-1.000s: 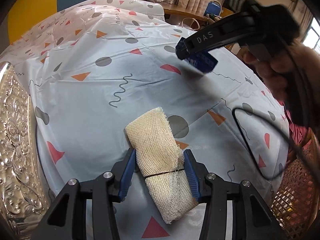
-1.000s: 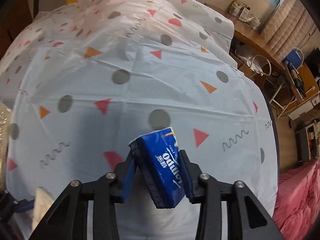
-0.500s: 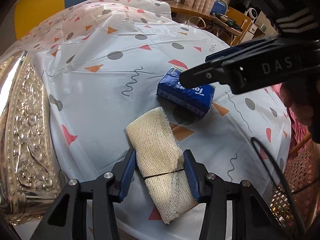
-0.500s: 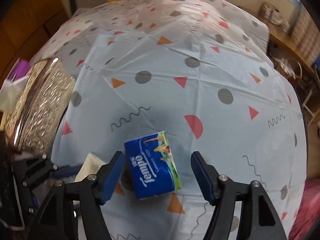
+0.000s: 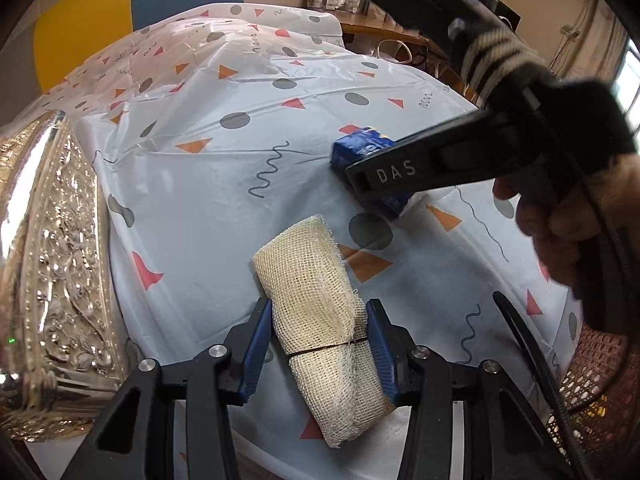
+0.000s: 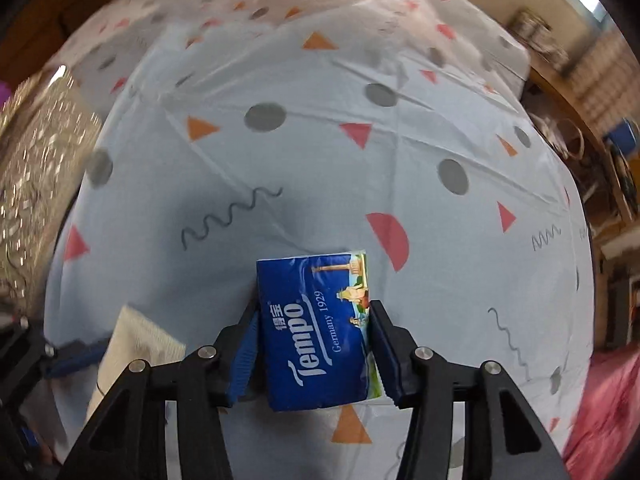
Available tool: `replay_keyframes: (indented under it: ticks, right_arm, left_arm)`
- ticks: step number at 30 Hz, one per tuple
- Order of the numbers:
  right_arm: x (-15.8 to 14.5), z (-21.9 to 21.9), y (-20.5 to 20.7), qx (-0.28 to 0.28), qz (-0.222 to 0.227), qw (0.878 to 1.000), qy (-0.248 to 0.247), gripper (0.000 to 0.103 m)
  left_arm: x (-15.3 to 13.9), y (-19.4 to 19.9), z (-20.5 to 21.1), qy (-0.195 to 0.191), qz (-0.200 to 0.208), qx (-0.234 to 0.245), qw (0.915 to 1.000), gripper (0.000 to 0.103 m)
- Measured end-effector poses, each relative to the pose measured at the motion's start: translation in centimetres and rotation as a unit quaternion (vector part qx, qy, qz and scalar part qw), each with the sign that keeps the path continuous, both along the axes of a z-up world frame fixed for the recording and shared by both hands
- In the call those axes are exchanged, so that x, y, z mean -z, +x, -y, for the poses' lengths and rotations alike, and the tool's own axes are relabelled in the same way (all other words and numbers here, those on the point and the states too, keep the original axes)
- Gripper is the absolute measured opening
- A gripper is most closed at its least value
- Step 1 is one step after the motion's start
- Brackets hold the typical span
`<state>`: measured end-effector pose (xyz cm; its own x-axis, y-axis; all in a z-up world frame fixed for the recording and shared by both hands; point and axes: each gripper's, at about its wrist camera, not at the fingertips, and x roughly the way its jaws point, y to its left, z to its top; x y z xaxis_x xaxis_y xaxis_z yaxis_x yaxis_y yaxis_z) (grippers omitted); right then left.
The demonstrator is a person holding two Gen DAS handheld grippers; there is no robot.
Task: Organize soft objects
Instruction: 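Grasp the blue Tempo tissue pack with the right gripper and lift it, then carry the beige mesh cloth into the gold tray and open the left gripper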
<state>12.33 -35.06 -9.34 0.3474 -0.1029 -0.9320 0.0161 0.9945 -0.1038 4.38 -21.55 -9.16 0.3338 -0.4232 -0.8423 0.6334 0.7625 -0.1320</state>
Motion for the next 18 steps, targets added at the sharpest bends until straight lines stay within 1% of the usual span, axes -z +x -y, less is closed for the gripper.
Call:
replay_keyframes:
  ticks: [2,3,4,6,8,11,13,16,18]
  right_arm:
    - [0.0,1.3,-0.5,0.048,0.023,0.998,-0.012,0.052]
    - [-0.1,2.0,-0.6,0.067,0.026,0.997,-0.013,0.052]
    - [-0.2,2.8,-0.7,0.086,0.027,0.996,-0.007,0.052]
    - [-0.3,3.9,-0.8,0.101,0.028,0.994,0.021,0.053]
    - [0.0,4.2,-0.9,0.103,0.023,0.994,0.031,0.053]
    - [0.2,3.5,-0.8,0.094,0.025,0.995,0.027,0.053]
    - [0.3,3.2,-1.0,0.087,0.027,0.996,0.026,0.053]
    - [0.1,2.5,-1.1,0.082,0.028,0.996,0.018,0.053]
    - [0.6,1.9,-1.1,0.069,0.032,0.997,0.0,0.052]
  left_arm:
    - [-1.0,0.1,0.2,-0.006,0.013,0.003,0.9999,0.044]
    - [-1.7,0.1,0.4,-0.009,0.021,0.004,0.9997,0.044]
    - [-2.6,0.1,0.5,-0.017,0.029,0.004,0.9994,0.044]
    - [-4.6,0.3,0.6,-0.037,0.04,0.002,0.9985,0.044]
    - [-6.4,0.8,1.0,-0.046,0.055,-0.001,0.9974,0.044]
    - [-8.4,2.1,0.9,-0.058,0.054,-0.016,0.9968,0.044]
    - [-9.6,3.0,0.5,-0.061,0.064,-0.028,0.9957,0.044]
    - [-11.8,4.4,-1.1,-0.077,0.074,-0.053,0.9929,0.044]
    - [-13.5,5.2,-2.6,-0.087,0.091,-0.071,0.9895,0.044]
